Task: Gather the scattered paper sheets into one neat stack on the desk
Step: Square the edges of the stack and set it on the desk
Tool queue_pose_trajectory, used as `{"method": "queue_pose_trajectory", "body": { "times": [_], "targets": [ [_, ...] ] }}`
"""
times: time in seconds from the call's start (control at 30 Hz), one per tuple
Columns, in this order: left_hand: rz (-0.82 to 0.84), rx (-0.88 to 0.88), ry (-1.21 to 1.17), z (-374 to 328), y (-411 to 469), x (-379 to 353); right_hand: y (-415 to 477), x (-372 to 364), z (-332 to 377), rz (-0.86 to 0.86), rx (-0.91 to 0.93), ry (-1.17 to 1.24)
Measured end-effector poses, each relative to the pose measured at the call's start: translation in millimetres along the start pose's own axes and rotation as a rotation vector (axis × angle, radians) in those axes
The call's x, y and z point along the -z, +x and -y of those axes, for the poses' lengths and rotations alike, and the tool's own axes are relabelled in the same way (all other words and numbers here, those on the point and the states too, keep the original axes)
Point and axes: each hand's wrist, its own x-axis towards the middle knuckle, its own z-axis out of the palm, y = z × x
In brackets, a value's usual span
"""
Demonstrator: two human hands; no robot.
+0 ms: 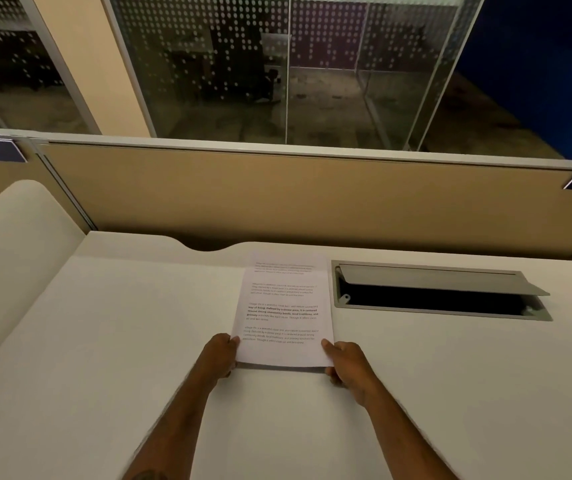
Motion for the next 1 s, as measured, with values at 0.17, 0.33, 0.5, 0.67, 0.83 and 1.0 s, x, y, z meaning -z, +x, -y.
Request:
{"method": "queue_pose_trajectory", "body": {
  "times": [0.17, 0.33, 0.5, 0.67, 0.83, 1.0],
  "targets": [
    [-0.031, -0.004, 0.024, 0, -1, -2, -5, 4, -12, -0.008, -0.016, 0.073],
    [-0.072, 0.022, -0.074, 6, -12, 1, -8, 1, -16, -0.138, 0.024, 0.070],
    [-0.193, 0.055, -0.243, 22, -24, -1, -10, -5, -19, -0.248, 0.054, 0.109],
    [-0.282, 0.109, -0.392, 30, -26, -5, -10, -10, -23, -0.339, 0.066, 0.112],
    [-0.306, 0.135, -0.476, 32, -24, -6, -8, -12, -22, -0.364, 0.053, 0.131],
    [-0.316, 0.134, -0.482, 31, -23, -5, -6, -11, -23, -0.362, 0.056, 0.099]
  ]
}}
